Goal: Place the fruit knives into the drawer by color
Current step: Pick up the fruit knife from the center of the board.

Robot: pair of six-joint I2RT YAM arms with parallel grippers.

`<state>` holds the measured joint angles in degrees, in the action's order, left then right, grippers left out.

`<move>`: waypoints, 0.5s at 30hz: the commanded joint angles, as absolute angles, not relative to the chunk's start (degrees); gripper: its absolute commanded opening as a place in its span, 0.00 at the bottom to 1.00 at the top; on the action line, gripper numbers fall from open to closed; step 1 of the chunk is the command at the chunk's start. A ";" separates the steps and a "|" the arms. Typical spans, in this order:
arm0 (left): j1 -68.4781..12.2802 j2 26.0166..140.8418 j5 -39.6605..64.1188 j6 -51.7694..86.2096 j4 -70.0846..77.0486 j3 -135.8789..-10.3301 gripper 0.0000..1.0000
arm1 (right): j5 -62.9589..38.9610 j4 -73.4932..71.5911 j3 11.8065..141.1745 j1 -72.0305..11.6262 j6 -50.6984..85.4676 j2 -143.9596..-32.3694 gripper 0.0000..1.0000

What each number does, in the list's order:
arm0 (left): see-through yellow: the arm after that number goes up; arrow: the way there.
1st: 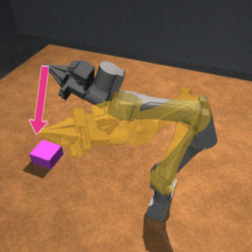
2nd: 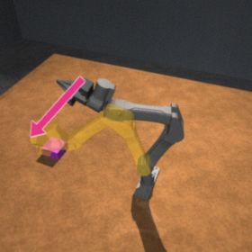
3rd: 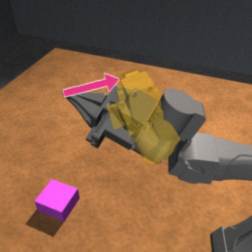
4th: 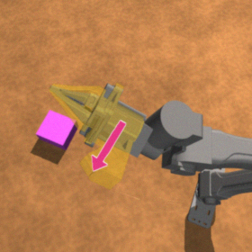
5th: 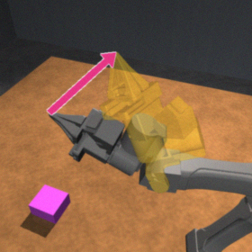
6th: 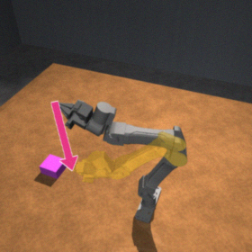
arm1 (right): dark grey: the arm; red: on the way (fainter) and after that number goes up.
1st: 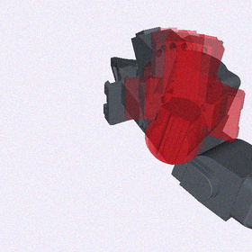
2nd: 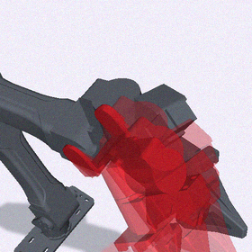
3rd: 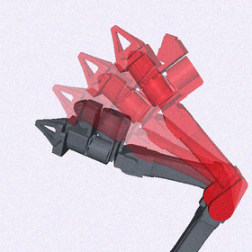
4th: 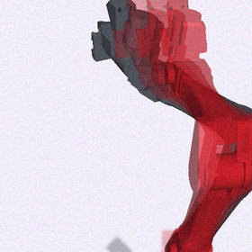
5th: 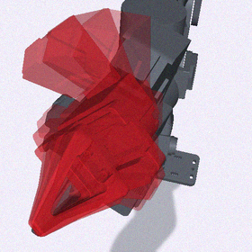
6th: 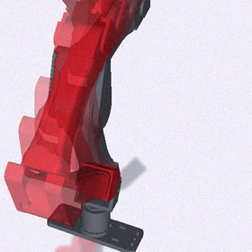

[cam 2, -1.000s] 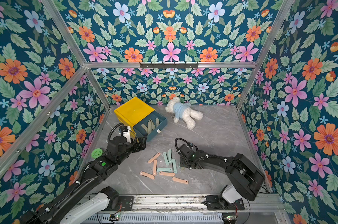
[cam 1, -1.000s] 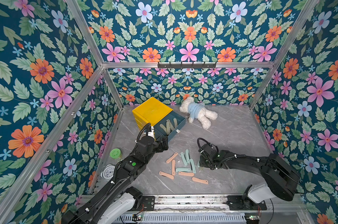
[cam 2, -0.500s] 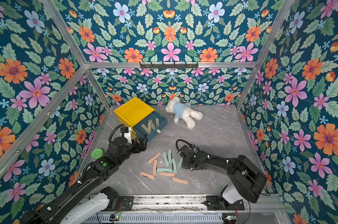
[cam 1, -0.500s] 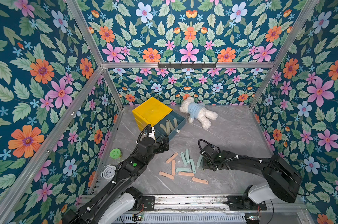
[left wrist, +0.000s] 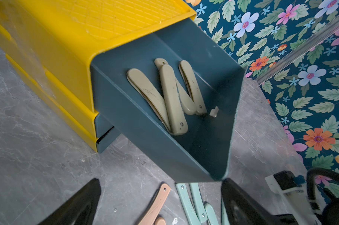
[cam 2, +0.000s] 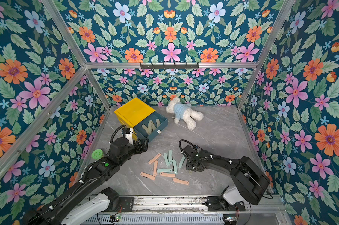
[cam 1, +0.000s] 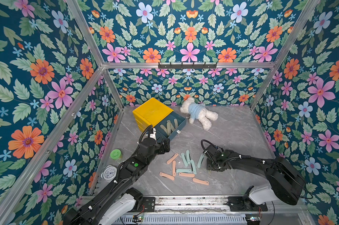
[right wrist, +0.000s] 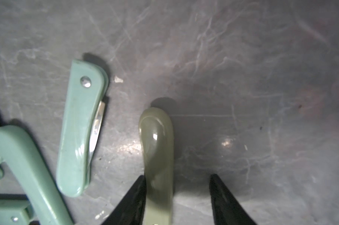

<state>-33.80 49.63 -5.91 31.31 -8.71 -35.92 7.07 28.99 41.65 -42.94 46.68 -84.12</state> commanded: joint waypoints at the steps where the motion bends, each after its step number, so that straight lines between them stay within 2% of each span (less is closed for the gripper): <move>1: -33.84 49.74 -5.47 31.94 -6.68 -35.73 0.99 | 6.20 31.14 42.84 -41.67 44.42 -85.57 0.54; 8: -33.84 50.05 -5.10 32.08 -6.06 -34.98 0.99 | 4.93 30.98 46.55 -41.19 42.54 -90.75 0.51; 15: -33.84 50.32 -4.68 32.17 -5.63 -34.63 0.99 | 5.72 31.62 49.28 -40.79 41.55 -91.41 0.51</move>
